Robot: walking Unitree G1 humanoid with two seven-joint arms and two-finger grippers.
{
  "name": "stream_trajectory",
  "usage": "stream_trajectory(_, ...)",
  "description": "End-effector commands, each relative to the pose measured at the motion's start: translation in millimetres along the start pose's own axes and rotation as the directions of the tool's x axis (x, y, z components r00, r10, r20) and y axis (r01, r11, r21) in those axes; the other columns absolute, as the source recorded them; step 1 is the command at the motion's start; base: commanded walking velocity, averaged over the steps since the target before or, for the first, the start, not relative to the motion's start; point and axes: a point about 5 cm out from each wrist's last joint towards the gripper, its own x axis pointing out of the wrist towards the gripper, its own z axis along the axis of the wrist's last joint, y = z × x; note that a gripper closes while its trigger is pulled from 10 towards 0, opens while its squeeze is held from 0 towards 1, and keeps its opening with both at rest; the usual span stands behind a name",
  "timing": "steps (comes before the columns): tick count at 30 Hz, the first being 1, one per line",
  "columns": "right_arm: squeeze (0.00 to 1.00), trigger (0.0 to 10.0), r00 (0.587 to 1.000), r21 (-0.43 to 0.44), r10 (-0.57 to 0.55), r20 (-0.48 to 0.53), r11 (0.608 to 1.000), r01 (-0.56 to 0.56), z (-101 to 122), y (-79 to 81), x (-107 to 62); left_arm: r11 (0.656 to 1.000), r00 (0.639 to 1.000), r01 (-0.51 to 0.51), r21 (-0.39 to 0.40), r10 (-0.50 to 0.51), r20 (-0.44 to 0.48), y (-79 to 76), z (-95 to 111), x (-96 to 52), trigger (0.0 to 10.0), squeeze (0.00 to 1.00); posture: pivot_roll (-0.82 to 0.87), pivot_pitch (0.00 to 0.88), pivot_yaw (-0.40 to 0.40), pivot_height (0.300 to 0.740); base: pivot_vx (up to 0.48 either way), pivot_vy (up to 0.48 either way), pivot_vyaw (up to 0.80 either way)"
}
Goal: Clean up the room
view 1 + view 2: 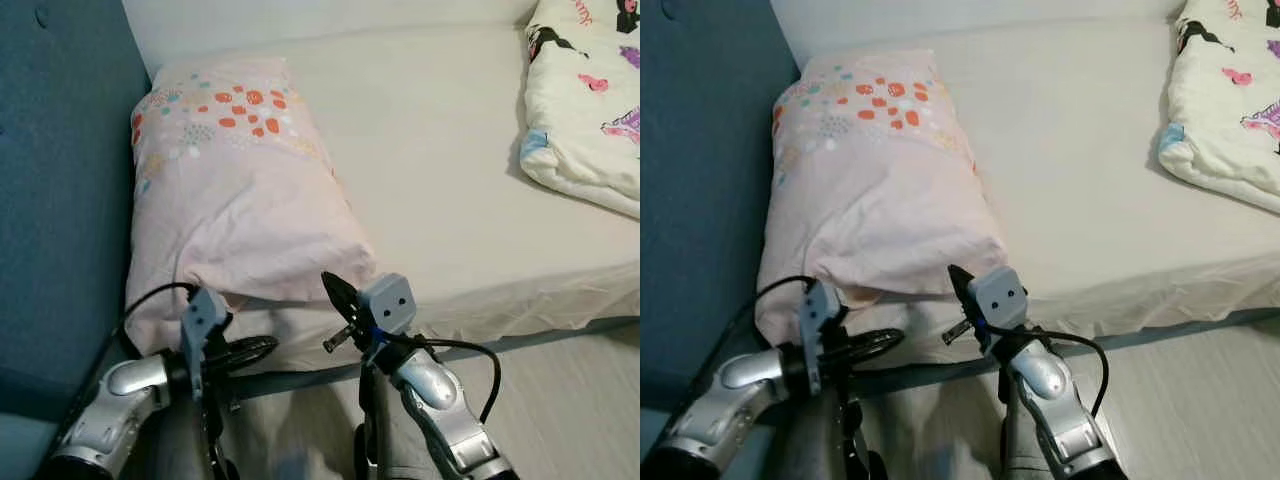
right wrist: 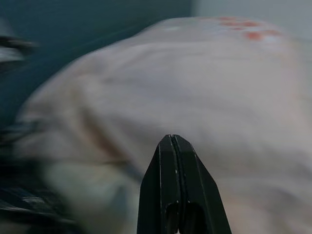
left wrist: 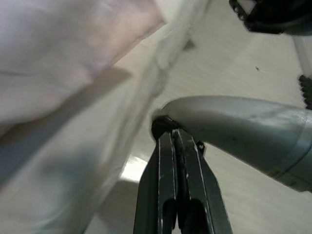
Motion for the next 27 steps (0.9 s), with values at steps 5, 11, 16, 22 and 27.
stream_trajectory(5,0.00,10.0,0.993,0.069,0.118,-0.020,0.991,-0.117,6,16.9,-3.2,0.995,0.992,-0.075,0.061,0.081,-0.101,0.3,-19,25.8,0.0,0.00,-0.11,0.329,-0.020,0.578,0.000,0.000,0.00)
stream_trajectory(11,0.00,10.0,0.989,0.077,0.145,-0.018,0.987,-0.143,13,21.2,-4.9,0.965,0.955,-0.232,0.123,0.250,-0.160,23.3,-18,53.5,0.0,0.00,-0.13,0.336,-0.019,0.578,0.000,0.000,0.00)
stream_trajectory(16,0.00,10.0,0.989,0.084,0.142,-0.042,0.987,-0.138,14,22.8,-8.2,0.931,0.911,-0.314,0.186,0.351,-0.216,38.4,-16,59.8,0.0,0.00,-0.14,0.337,-0.010,0.578,0.000,0.000,0.00)
stream_trajectory(22,0.00,10.0,0.989,0.066,0.120,-0.080,0.991,-0.115,15,21.0,-10.5,0.830,0.780,-0.334,0.447,0.510,-0.363,58.1,-27,45.0,0.0,0.00,-0.15,0.343,-0.004,0.578,0.000,0.000,0.00)
stream_trajectory(27,0.00,10.0,0.988,0.034,0.108,-0.112,0.994,-0.105,13,18.3,-10.7,0.696,0.615,-0.311,0.647,0.667,-0.421,86.1,-30,6.0,0.0,0.00,-0.14,0.345,-0.003,0.578,0.000,0.000,0.00)
